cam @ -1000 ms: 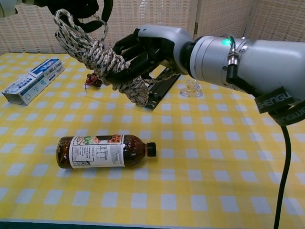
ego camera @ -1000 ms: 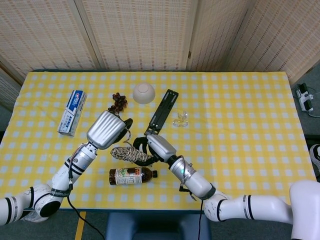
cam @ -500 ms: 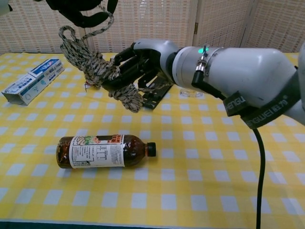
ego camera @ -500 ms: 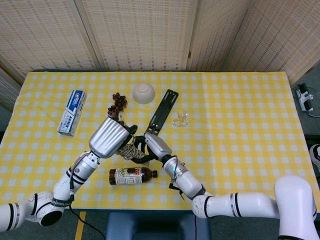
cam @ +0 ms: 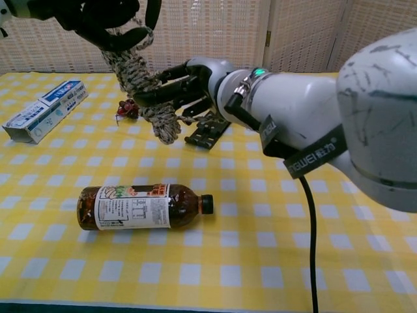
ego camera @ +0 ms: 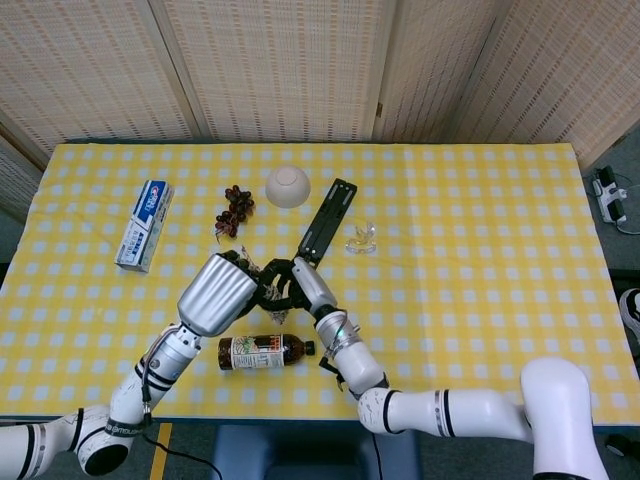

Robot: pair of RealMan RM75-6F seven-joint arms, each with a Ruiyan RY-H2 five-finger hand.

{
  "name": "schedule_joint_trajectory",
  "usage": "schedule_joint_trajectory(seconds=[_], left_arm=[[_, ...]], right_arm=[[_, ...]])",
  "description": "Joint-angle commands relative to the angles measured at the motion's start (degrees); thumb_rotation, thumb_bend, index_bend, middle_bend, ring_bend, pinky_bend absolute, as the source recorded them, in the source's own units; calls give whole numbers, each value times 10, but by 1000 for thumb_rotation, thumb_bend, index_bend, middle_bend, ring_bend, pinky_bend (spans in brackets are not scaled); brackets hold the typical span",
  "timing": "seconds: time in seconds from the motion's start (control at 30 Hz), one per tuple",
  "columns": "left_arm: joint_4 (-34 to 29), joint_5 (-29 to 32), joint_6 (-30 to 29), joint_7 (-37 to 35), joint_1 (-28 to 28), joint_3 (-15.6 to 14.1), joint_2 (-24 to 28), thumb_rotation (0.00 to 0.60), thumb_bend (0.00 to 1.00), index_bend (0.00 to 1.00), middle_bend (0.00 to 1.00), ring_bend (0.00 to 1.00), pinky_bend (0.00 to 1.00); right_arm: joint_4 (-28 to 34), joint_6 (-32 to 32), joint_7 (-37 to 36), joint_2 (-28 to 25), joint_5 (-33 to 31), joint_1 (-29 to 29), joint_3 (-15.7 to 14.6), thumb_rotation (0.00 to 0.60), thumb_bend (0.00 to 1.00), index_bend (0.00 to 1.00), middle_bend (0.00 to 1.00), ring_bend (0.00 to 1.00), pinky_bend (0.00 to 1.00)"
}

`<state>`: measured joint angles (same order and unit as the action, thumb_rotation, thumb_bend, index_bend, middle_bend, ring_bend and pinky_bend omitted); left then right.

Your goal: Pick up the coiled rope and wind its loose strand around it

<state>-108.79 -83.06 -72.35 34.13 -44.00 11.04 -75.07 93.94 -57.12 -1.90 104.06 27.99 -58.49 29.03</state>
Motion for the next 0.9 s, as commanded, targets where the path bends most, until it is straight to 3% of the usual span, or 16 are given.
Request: schedule_joint_trajectory(seconds=[0.03,0.5,0.9], left_arm=[[5,-2,-8,-8,4,1,-16,600,590,645,904,807,756],[29,-3,-20,-59,25,1,-35,600,590,642,903,807,756],[44,14,-33,-106,50,11,-27,600,590,640,903,802,756]], right_arm=[[-10,-6,-31,23,11,8,17,600,721,1000,835,902,776],[-34,-14,-166,75,115,58,58,600,721,1000,836,899,776],[-25,6,-203,54,171,93,57,600,722,1000,836,896,776]])
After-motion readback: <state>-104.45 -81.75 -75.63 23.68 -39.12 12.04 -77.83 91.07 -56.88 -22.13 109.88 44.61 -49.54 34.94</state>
